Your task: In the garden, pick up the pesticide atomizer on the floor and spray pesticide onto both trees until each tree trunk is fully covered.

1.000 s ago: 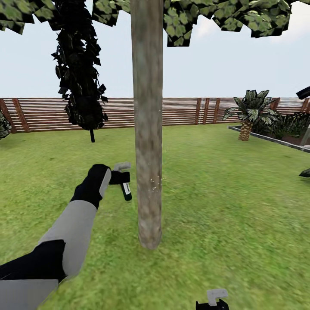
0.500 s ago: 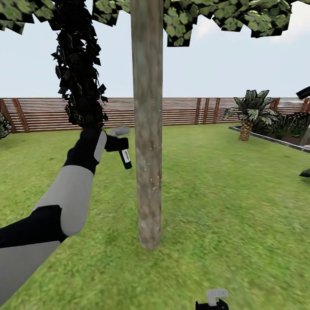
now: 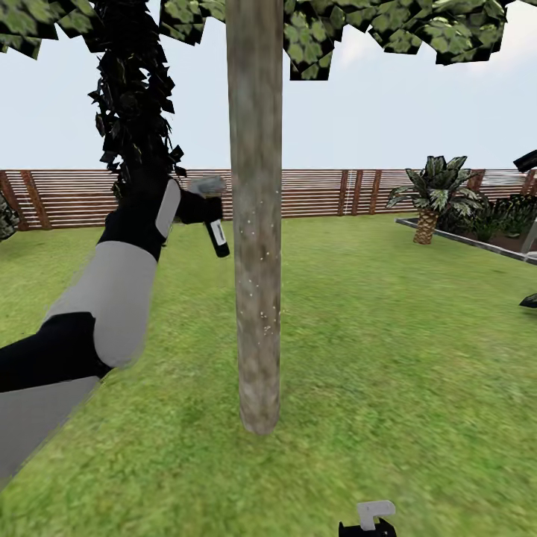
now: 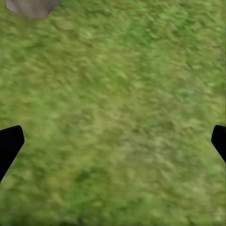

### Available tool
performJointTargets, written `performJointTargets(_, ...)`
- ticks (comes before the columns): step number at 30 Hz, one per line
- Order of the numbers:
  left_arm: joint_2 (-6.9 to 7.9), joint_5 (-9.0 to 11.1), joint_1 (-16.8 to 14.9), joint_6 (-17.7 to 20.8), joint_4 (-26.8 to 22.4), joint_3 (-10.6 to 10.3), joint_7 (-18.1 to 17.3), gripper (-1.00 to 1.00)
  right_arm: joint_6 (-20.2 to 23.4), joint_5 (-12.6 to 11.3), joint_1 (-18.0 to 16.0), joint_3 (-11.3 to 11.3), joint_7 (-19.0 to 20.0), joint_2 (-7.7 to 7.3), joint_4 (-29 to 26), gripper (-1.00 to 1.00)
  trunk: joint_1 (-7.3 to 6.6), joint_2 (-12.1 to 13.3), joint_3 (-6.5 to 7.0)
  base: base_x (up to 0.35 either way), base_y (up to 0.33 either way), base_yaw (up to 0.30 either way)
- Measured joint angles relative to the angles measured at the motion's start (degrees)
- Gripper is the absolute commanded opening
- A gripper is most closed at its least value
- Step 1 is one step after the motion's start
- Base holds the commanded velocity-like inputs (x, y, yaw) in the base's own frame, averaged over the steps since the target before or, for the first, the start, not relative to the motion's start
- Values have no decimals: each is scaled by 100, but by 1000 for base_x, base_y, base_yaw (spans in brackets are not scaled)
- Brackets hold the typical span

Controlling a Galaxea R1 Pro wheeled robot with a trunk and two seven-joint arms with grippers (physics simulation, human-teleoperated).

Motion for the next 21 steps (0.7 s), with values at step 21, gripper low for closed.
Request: performJointTargets(21, -5, -12, -1694, 8, 861, -4, 13, -100, 0, 0, 0, 0, 0, 0, 2, 100, 0, 0, -1, 0, 0, 0)
